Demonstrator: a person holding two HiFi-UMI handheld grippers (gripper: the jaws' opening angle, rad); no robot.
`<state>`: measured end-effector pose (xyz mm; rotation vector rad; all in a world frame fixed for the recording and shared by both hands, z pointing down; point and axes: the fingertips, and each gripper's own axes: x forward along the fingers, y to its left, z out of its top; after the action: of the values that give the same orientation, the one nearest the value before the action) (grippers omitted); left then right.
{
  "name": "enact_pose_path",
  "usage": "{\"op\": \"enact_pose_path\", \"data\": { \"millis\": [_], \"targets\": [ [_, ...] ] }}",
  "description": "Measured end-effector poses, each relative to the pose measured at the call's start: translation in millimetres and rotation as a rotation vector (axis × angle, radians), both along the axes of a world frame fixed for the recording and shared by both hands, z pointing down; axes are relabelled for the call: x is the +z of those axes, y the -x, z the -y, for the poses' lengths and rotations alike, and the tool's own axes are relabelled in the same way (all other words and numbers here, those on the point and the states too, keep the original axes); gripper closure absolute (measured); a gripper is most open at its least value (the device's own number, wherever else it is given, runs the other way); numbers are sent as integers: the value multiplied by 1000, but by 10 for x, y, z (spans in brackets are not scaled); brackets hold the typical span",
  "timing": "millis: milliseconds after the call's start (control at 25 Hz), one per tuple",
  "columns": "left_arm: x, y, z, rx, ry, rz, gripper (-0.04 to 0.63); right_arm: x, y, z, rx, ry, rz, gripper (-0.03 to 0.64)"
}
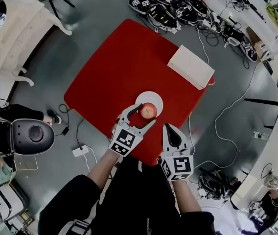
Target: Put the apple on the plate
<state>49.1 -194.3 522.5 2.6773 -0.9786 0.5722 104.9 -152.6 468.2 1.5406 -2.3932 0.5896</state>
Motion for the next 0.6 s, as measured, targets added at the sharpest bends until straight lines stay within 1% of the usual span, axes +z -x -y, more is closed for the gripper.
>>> {"op": "enact_pose_path", "data": {
  "millis": [320,600],
  "targets": [
    [219,-69,186,20,4,17,284,130,-42,84,11,29,-1,604],
    [464,-93,318,12,17,16,284,261,-34,119,10,54,2,604]
  ]
}}
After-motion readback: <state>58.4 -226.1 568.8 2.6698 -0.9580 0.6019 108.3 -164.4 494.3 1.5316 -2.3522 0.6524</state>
